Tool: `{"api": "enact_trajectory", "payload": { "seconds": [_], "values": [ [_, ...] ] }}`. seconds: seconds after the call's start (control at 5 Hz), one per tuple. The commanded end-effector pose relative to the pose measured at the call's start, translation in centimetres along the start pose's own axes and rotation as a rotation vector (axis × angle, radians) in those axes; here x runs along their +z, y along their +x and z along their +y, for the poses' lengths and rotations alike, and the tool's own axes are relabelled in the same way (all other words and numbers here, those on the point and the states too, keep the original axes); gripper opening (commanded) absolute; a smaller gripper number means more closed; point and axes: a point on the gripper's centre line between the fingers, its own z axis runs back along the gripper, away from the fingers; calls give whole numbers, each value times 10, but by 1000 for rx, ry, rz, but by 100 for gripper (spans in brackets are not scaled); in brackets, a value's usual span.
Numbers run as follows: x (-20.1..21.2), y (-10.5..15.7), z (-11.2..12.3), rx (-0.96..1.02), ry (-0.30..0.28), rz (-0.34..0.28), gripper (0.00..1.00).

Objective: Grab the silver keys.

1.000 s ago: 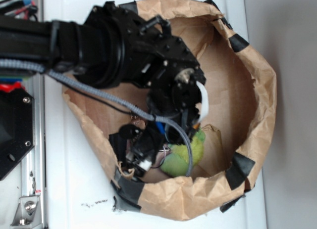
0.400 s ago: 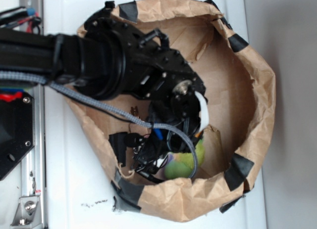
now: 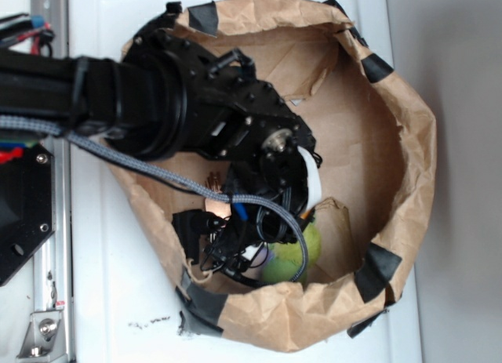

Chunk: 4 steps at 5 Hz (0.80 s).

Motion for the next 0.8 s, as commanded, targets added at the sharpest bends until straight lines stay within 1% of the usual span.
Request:
{"api": "enact_trajectory", "payload": {
  "seconds": [0.0, 0.2, 0.4, 0.6],
  "values": [
    [2, -6, -15, -14, 3, 14, 0],
    [28, -9, -1, 61, 74, -1, 0],
    [90, -2, 23, 280, 153, -61, 0],
    [149, -2, 45, 502, 204, -170, 0]
  ]
}}
